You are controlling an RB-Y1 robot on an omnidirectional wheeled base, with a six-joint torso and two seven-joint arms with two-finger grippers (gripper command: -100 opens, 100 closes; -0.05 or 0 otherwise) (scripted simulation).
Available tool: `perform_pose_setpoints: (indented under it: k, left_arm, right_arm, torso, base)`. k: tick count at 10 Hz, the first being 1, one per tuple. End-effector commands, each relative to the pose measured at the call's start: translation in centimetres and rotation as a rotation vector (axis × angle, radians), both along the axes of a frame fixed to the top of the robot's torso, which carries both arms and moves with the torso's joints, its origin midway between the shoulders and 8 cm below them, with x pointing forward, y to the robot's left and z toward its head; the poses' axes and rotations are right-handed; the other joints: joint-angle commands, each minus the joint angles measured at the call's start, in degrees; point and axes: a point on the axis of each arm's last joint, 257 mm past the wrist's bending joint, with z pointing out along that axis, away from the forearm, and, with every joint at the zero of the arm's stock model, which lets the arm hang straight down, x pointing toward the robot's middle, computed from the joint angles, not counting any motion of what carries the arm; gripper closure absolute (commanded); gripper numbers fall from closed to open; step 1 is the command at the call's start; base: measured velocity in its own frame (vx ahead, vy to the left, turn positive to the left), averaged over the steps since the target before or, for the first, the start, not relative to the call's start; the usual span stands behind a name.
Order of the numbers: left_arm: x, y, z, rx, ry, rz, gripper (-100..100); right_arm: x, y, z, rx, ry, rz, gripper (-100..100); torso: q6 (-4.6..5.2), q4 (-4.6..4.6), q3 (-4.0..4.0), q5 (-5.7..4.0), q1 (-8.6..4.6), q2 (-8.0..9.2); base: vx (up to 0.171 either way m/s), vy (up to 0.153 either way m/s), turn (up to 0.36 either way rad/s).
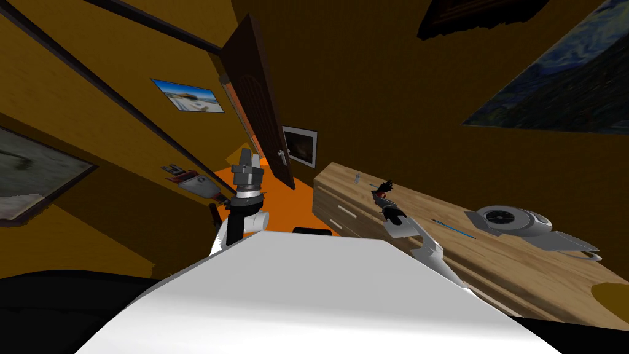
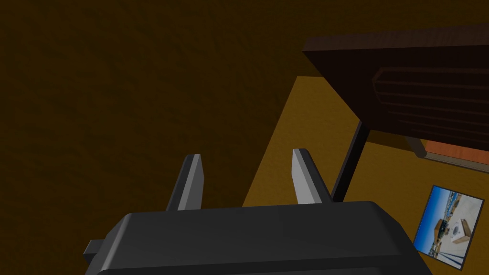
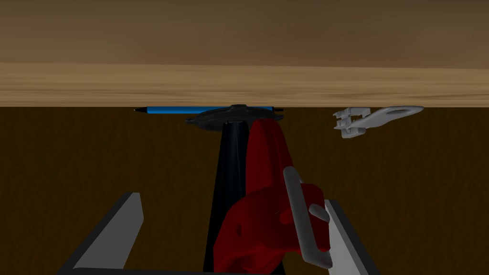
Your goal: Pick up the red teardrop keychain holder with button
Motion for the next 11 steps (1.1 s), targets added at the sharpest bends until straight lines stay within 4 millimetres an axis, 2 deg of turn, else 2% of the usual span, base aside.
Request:
perform_pose_setpoints:
  k: [1, 2, 6, 7, 8, 9, 10, 11]
  left_arm:
    - [0.0, 0.0, 0.0, 0.0, 0.0, 0.0, 0]
    - [0.0, 0.0, 0.0, 0.0, 0.0, 0.0, 0]
    - [0.0, 0.0, 0.0, 0.0, 0.0, 0.0, 0]
    - [0.0, 0.0, 0.0, 0.0, 0.0, 0.0, 0]
    - [0.0, 0.0, 0.0, 0.0, 0.0, 0.0, 0]
    - [0.0, 0.0, 0.0, 0.0, 0.0, 0.0, 0]
    - [0.0, 0.0, 0.0, 0.0, 0.0, 0.0, 0]
    - [0.0, 0.0, 0.0, 0.0, 0.0, 0.0, 0]
  right_arm:
    - [0.0, 0.0, 0.0, 0.0, 0.0, 0.0, -100]
    - [0.0, -0.1, 0.0, 0.0, -0.001, -0.001, 100]
    - [0.1, 0.0, 0.0, 0.003, -0.003, -0.002, 100]
    - [0.0, 0.0, 0.0, 0.003, -0.003, -0.003, 0]
    - [-0.2, 0.6, 0.1, 0.0, 0.001, 0.019, 100]
    - [-0.3, 1.4, 0.2, 0.001, 0.003, 0.042, 100]
    - [-0.3, 0.9, 0.3, 0.001, 0.0, 0.029, 100]
    - [-0.4, 0.9, 0.2, 0.001, 0.004, 0.029, 0]
  torso:
    - [0.0, 0.0, 0.0, 0.0, 0.0, 0.0]
    - [0.05, -0.01, -0.03, 0.01, 0.06, -0.05]
    - [0.07, -0.04, -0.03, 0.04, 0.13, -0.03]
    - [0.06, -0.05, -0.04, 0.05, 0.14, -0.04]
    - [0.05, -0.05, -0.04, 0.05, 0.15, -0.04]
    - [0.21, -0.06, -0.03, 0.08, 0.22, -0.01]
    - [0.25, -0.06, -0.01, 0.1, 0.29, 0.02]
    - [0.04, -0.03, -0.01, 0.09, 0.25, 0.0]
  base:
    - [-0.013, -0.025, 0.039]
    - [0.0, -0.001, 0.02]
    - [0.0, -0.001, -0.003]
    - [0.0, 0.0, 0.0]
    - [0.02, 0.024, -0.202]
    - [0.042, 0.048, -0.31]
    - [0.015, 0.027, -0.087]
    - [0.0, 0.0, 0.0]
